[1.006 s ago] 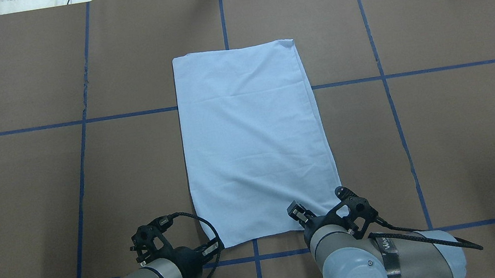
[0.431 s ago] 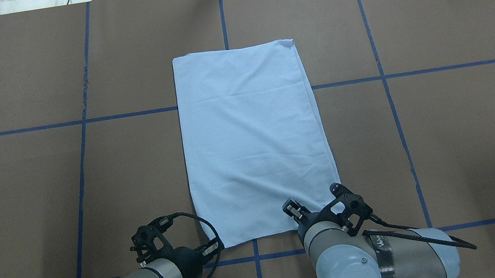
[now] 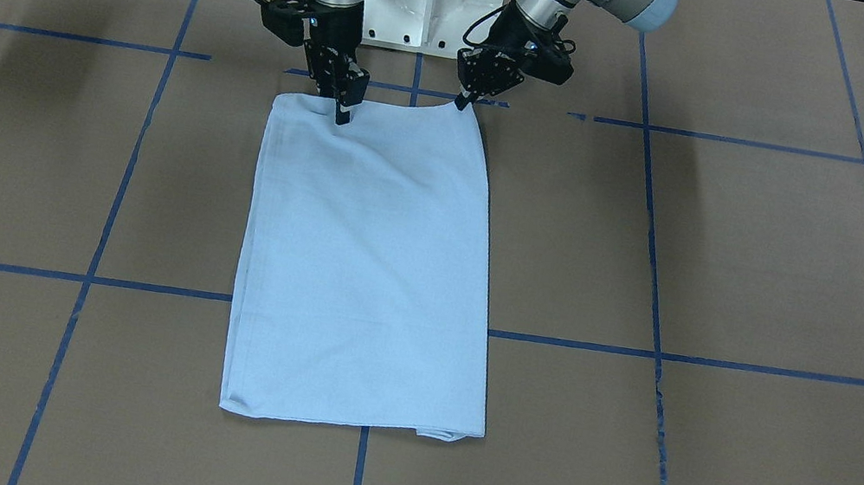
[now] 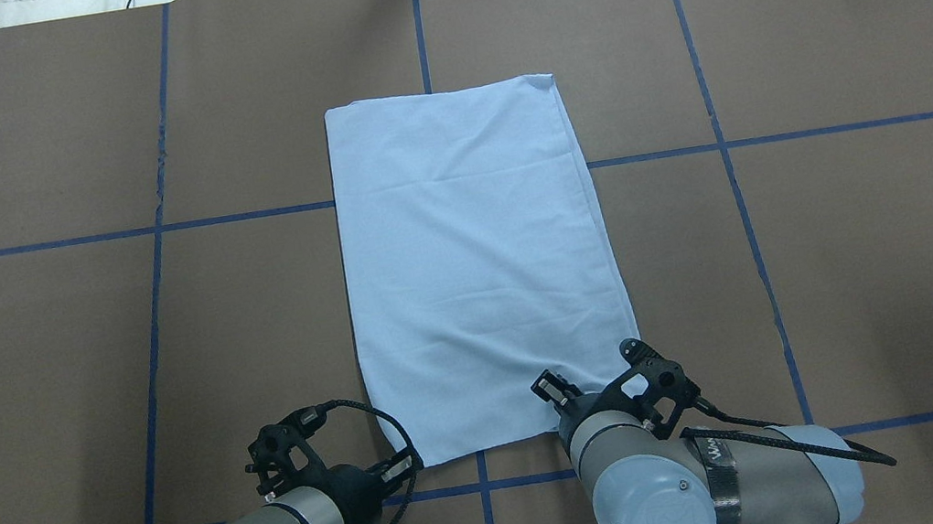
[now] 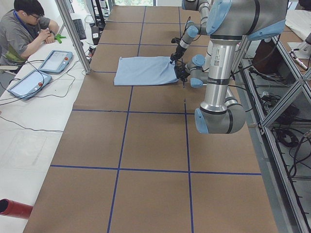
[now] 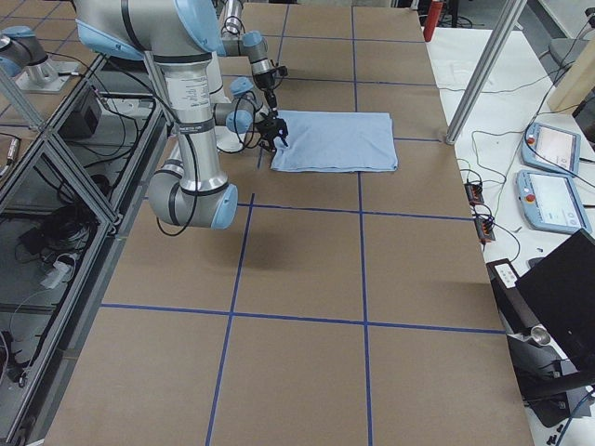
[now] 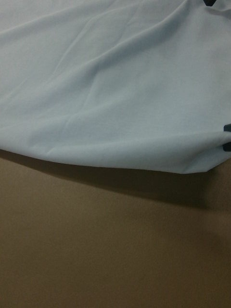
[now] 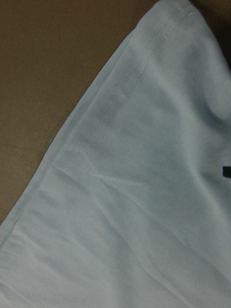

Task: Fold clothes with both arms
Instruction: 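Lower both grippers and grasp the near shirt corners, then lift the near edge with both grippers and fold it away from the robot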

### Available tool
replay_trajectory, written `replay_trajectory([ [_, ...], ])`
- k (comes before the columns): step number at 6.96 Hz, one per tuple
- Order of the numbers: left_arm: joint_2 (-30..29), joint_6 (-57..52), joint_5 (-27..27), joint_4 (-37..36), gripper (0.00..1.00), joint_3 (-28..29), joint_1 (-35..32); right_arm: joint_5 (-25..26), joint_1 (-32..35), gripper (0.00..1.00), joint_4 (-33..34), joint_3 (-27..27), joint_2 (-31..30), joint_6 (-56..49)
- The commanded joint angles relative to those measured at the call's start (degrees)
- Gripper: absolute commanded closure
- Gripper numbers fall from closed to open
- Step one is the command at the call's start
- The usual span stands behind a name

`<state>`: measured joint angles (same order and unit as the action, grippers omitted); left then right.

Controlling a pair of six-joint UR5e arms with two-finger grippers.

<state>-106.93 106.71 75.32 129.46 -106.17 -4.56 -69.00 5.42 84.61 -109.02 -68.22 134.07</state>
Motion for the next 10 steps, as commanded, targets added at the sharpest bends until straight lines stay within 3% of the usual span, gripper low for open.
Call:
replay_trajectory([
  [1,-0.03,-0.01,0.0,0.01,1.0,0.0,-0.01,0.0,-0.06,0.42,-0.06,0.47,0.02,-0.13],
  [2,-0.03,-0.1,0.0,0.01,1.0,0.0,-0.01,0.0,-0.14,0.42,0.03,0.65,0.02,-0.04],
  [3,-0.03,-0.01,0.0,0.01,1.0,-0.09,-0.01,0.09,-0.06,0.52,-0.06,0.74,0.11,0.14],
  [5,-0.03,-0.01,0.0,0.01,1.0,-0.44,-0.01,0.27,-0.14,1.0,-0.06,0.74,0.02,0.05],
  [8,0.76,-0.89,0.52,-0.34,1.0,-3.93,-0.18,1.23,0.12,1.0,0.03,-0.83,0.11,-0.65],
  [9,1.02,-1.06,1.4,-2.0,1.0,-7.7,-0.7,1.15,0.38,1.0,0.21,-4.06,-0.07,-0.65],
  [10,0.85,-1.06,4.1,-9.06,1.0,-13.83,-0.71,1.15,0.38,1.0,5.51,-9.58,0.02,-0.65],
])
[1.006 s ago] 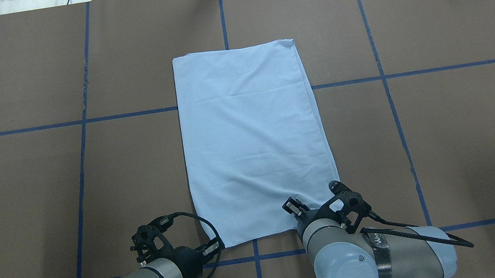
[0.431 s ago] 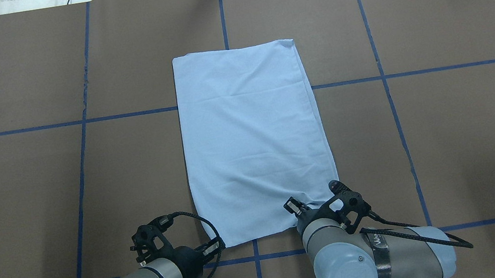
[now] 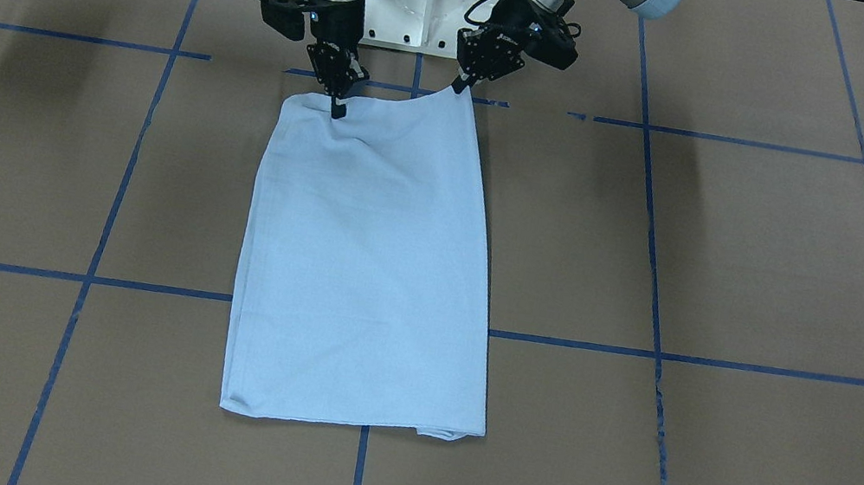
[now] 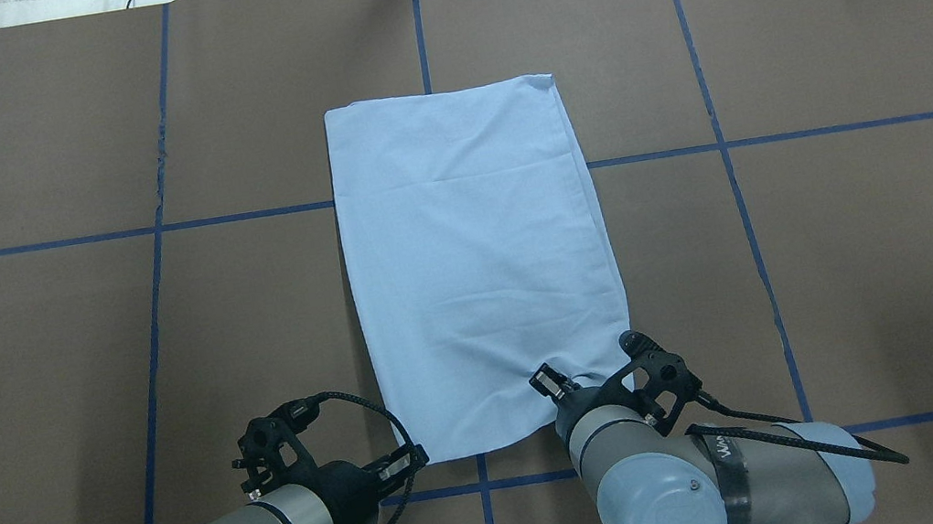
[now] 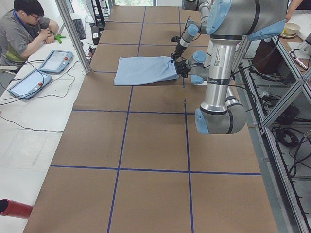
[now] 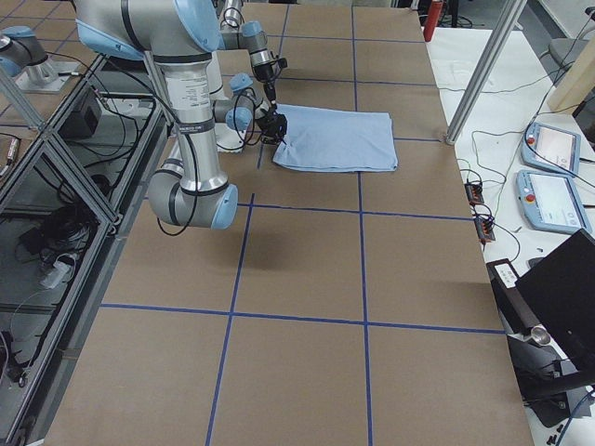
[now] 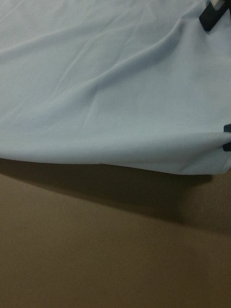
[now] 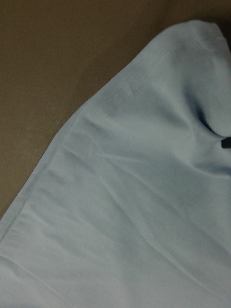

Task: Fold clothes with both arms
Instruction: 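Lift the near edge with both grippers and fold it away from the robot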

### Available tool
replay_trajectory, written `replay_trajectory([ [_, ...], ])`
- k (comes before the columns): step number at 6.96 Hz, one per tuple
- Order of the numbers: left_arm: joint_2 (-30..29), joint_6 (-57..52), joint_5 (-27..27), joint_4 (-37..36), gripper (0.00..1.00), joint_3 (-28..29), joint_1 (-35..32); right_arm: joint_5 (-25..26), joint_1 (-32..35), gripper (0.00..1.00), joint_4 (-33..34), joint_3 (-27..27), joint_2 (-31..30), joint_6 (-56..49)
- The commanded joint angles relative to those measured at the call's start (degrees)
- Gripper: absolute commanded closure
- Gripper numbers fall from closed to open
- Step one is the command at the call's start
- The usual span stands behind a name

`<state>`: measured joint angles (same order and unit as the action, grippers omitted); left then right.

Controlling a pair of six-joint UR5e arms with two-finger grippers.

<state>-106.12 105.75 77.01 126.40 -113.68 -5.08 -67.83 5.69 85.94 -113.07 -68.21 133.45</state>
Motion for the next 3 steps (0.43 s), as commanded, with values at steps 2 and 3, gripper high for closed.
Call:
replay_trajectory([
  [2,-0.22,-0.11,4.89,-18.85,1.0,-19.32,-0.28,-0.54,-2.86,1.0,19.11,-21.67,0.19,-0.03],
  [3,-0.75,-0.11,6.38,-24.57,1.0,-22.43,-0.37,-0.63,-3.23,1.0,23.27,-22.18,2.54,-0.29],
])
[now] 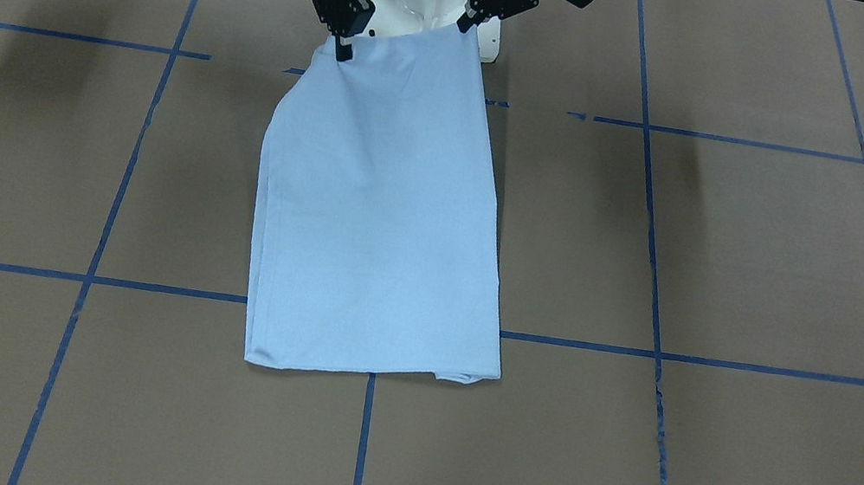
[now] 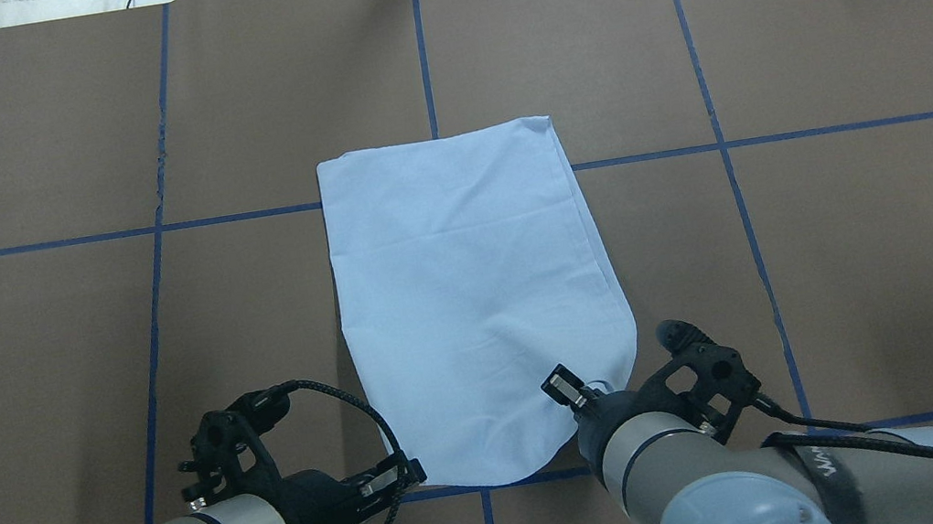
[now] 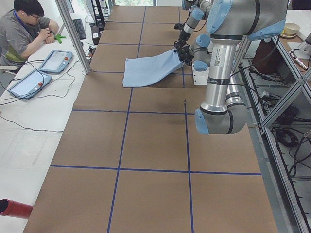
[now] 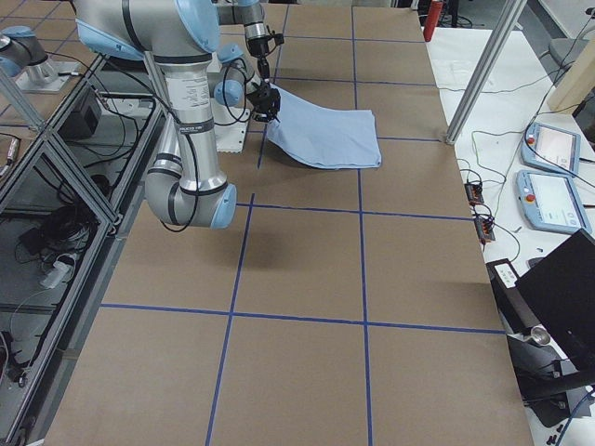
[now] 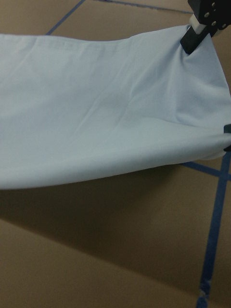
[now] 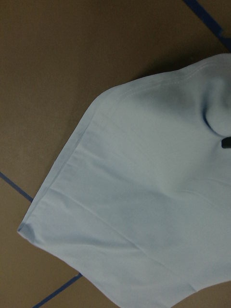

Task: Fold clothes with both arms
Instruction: 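Lift the near edge with both grippers and fold it away from the robot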

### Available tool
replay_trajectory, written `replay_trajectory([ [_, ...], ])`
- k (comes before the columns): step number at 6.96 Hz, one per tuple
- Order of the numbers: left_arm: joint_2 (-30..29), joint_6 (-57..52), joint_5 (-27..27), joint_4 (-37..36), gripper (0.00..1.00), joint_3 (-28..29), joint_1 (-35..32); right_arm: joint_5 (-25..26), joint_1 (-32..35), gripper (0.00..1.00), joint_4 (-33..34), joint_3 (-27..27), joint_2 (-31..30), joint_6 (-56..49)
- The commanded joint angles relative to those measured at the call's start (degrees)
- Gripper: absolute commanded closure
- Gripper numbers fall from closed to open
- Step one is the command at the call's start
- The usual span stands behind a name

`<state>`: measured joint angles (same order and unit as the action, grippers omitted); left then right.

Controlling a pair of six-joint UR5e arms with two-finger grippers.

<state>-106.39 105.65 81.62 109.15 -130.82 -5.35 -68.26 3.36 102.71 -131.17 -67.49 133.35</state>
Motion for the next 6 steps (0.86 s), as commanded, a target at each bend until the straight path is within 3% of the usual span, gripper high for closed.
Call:
replay_trajectory([
  [1,-0.57,-1.14,1.7,-8.5,1.0,-4.71,-0.27,-0.12,-0.55,1.0,6.1,-0.44,2.7,-1.24],
  [3,-3.02,-7.46,2.05,-8.77,1.0,-1.39,-6.92,-0.11,4.79,1.0,5.23,6.16,5.87,-7.13],
  [4,-6.95,-11.04,3.97,-8.69,1.0,4.21,-11.22,-0.03,6.82,1.0,1.22,8.97,6.22,-8.19],
  [6,-9.08,-16.07,5.66,-7.72,1.0,12.57,-17.74,-0.03,11.13,1.0,-3.9,17.03,7.97,-11.09],
])
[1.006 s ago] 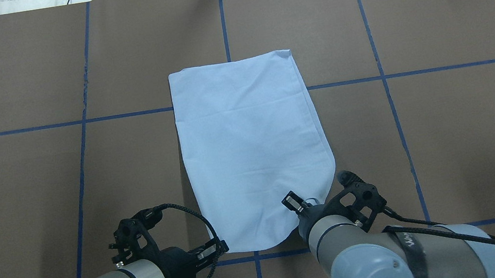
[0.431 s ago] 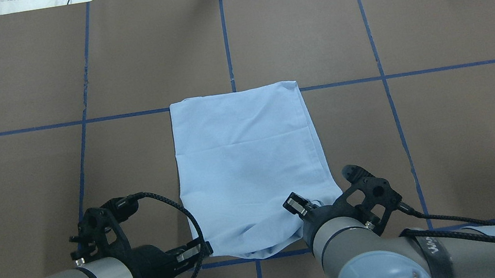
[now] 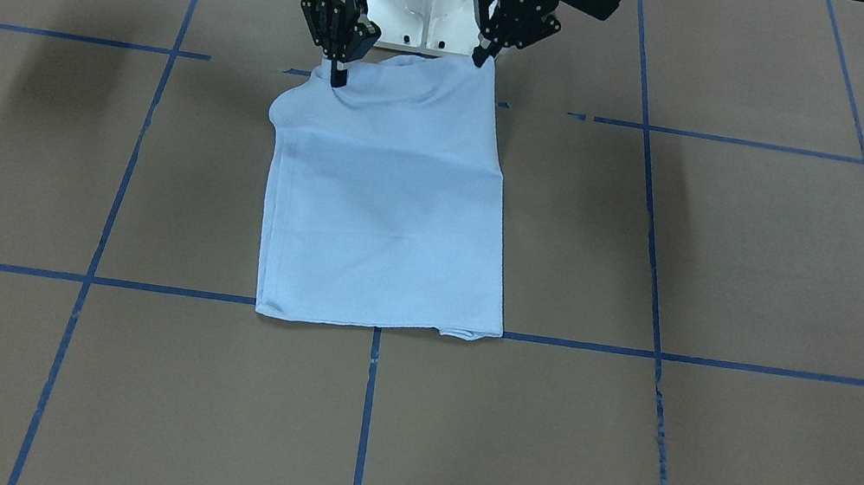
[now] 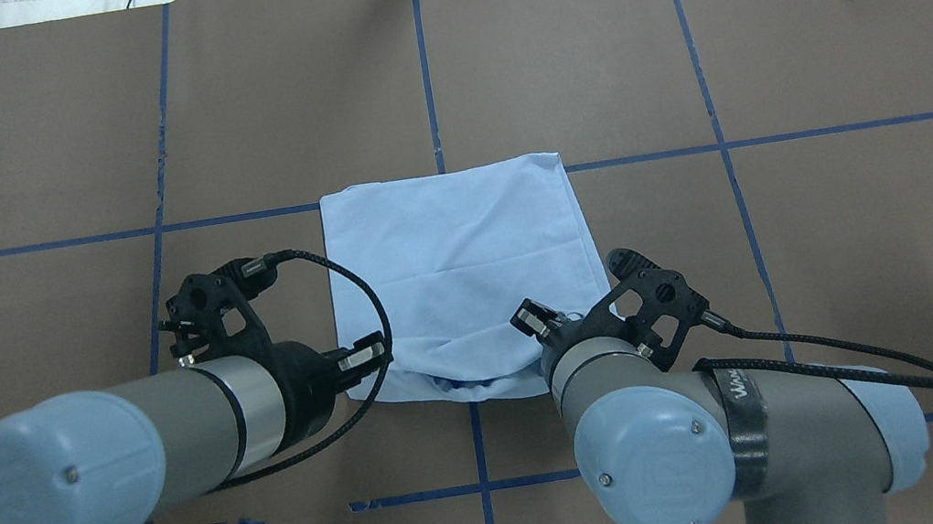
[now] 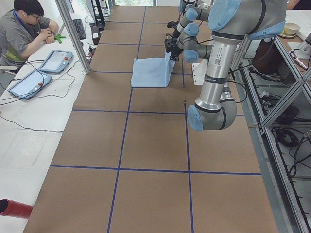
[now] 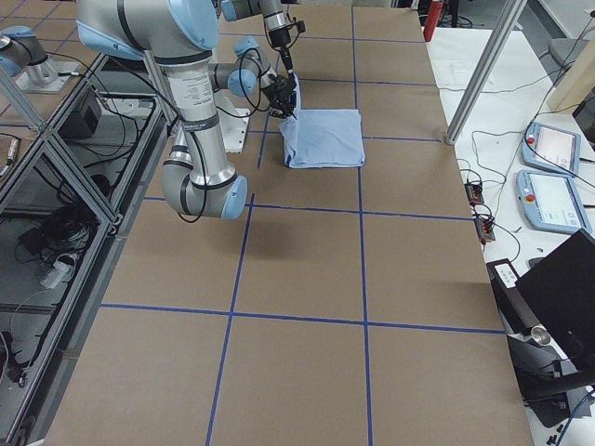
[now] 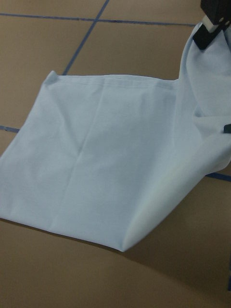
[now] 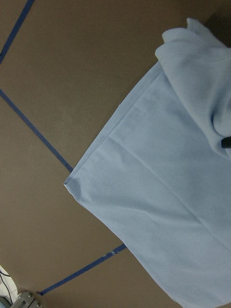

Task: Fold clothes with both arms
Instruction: 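Lift the near edge with both grippers and fold it away from the robot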

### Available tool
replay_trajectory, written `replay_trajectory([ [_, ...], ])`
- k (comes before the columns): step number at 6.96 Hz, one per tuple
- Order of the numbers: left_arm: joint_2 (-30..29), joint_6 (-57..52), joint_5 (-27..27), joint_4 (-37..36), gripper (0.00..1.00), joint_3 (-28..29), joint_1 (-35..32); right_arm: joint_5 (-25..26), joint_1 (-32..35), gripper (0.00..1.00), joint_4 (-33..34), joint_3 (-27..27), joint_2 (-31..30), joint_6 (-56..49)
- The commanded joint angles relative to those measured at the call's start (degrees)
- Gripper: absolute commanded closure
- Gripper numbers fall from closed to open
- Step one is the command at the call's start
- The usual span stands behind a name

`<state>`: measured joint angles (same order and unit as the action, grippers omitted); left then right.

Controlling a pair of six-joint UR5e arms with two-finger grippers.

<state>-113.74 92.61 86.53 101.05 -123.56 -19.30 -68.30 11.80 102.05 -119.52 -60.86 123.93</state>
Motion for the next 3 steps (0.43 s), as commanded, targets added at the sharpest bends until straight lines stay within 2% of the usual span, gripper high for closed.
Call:
replay_trajectory([
  [1,-3.66,-4.18,0.75,1.68,1.0,10.48,-5.39,0.01,4.44,1.0,-6.05,9.96,1.88,-2.89],
  [3,-5.69,-7.51,0.75,6.77,1.0,19.1,-8.46,-0.17,7.78,1.0,-13.43,20.15,5.55,-6.58],
])
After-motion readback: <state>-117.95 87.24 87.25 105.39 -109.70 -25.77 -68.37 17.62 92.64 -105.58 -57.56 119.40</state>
